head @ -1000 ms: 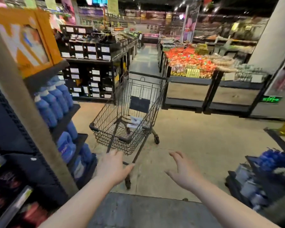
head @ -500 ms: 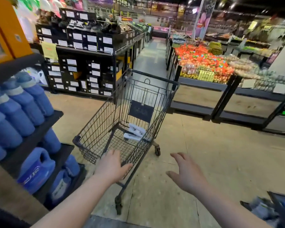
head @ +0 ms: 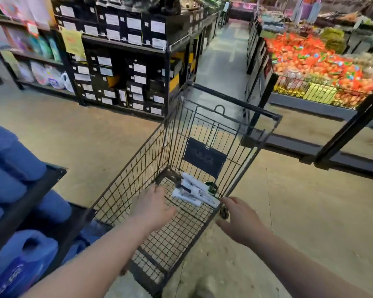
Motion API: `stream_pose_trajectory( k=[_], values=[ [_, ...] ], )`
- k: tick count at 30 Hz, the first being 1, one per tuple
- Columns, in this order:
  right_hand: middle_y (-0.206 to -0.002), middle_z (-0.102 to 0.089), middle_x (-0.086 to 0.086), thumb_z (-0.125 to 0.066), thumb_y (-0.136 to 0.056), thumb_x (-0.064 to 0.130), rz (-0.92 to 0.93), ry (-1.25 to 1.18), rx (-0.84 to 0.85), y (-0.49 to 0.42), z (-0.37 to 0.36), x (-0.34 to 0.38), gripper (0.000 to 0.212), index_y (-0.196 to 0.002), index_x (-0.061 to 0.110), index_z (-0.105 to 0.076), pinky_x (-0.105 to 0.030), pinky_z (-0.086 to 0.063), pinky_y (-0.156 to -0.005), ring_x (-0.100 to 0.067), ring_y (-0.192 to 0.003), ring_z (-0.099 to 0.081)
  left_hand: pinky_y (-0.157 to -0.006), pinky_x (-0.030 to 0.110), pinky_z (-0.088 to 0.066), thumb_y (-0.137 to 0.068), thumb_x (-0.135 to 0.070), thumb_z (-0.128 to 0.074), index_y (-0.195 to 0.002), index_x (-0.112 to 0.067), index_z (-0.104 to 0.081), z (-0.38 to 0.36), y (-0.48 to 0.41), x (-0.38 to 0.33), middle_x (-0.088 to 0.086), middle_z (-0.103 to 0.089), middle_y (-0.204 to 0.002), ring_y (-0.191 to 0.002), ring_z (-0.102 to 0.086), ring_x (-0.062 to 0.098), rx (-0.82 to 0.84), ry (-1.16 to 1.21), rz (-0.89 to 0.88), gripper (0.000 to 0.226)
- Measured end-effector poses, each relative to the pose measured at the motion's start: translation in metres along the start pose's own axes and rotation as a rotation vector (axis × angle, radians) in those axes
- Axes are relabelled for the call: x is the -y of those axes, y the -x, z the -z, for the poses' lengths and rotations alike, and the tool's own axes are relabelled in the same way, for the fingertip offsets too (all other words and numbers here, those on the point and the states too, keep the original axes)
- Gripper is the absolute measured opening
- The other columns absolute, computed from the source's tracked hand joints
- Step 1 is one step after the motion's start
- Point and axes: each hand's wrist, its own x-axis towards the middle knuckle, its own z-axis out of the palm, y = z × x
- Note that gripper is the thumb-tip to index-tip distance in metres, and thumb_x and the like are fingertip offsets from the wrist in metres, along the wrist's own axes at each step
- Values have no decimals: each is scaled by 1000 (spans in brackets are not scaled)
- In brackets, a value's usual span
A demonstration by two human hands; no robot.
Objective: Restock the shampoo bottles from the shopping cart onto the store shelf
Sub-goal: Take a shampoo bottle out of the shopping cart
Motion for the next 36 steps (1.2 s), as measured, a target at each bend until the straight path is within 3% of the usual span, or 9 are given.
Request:
stream_pose_trajectory(
  k=[8,12,17,20,24,27,31,36],
  values=[
    [-136,-48,-2,-58,-86,29,89,11,168,-207,-8,-3,52,-136,25,-42,-37,-46,-98,-22,-118,-51,-116,49,-20,-83,-61,-52,-149,-21,-9,8,-146,9,8,-10,-157,-144,-11,30,-5,-47,173,89],
    [-127,-55,-5,-56,-88,19,25,74,324,-301,-29,-23,45,-132,19,-45,-36,-50,-92,-23,-110,-58,-117,53,-10,-85,-58,-53,-149,-19,-6,9,-222,14,10,-4,-158,-145,-5,33,9,-69,246,89],
    [-116,-60,-7,-51,-88,18,-27,201,443,-378,-77,-41,35,-123,13,-51,-34,-50,-88,-24,-105,-59,-116,55,-4,-86,-56,-53,-149,-20,5,-13,-301,27,11,12,-157,-144,8,34,-18,-48,324,94],
    [-115,-60,-10,-50,-89,18,-58,263,495,-404,-118,-45,31,-120,12,-51,-38,-47,-94,-27,-108,-57,-116,56,-1,-85,-56,-54,-149,-19,11,-28,-342,43,12,19,-156,-143,15,35,-54,-44,369,98],
    [-107,-61,-9,-54,-88,22,-74,293,507,-426,-172,-54,29,-114,8,-56,-31,-47,-80,-22,-95,-57,-114,57,-4,-85,-54,-54,-148,-16,14,-45,-380,63,14,10,-157,-144,7,35,-107,-14,443,101],
    [-104,-64,-8,-56,-86,20,-124,221,468,-432,-206,-65,28,-113,12,-56,-38,-54,-83,-24,-97,-62,-111,57,-12,-82,-54,-57,-148,-15,12,-60,-388,70,17,-10,-154,-140,-13,38,-213,-82,444,103],
    [-115,-58,-7,-65,-79,20,-241,109,361,-430,-246,-77,51,-125,14,-44,-34,-53,-81,-24,-104,-60,-111,53,-13,-80,-52,-61,-149,-17,12,-74,-388,76,16,-14,-153,-138,-16,35,-319,-135,427,106],
    [-142,-34,-18,-64,-80,37,-239,301,323,-418,-280,-79,84,-141,5,-15,-39,-44,-100,-30,-127,-42,-110,54,-13,-75,-52,-64,-149,-17,9,-84,-389,80,14,-16,-151,-137,-17,34,-388,-178,388,110]
  ],
)
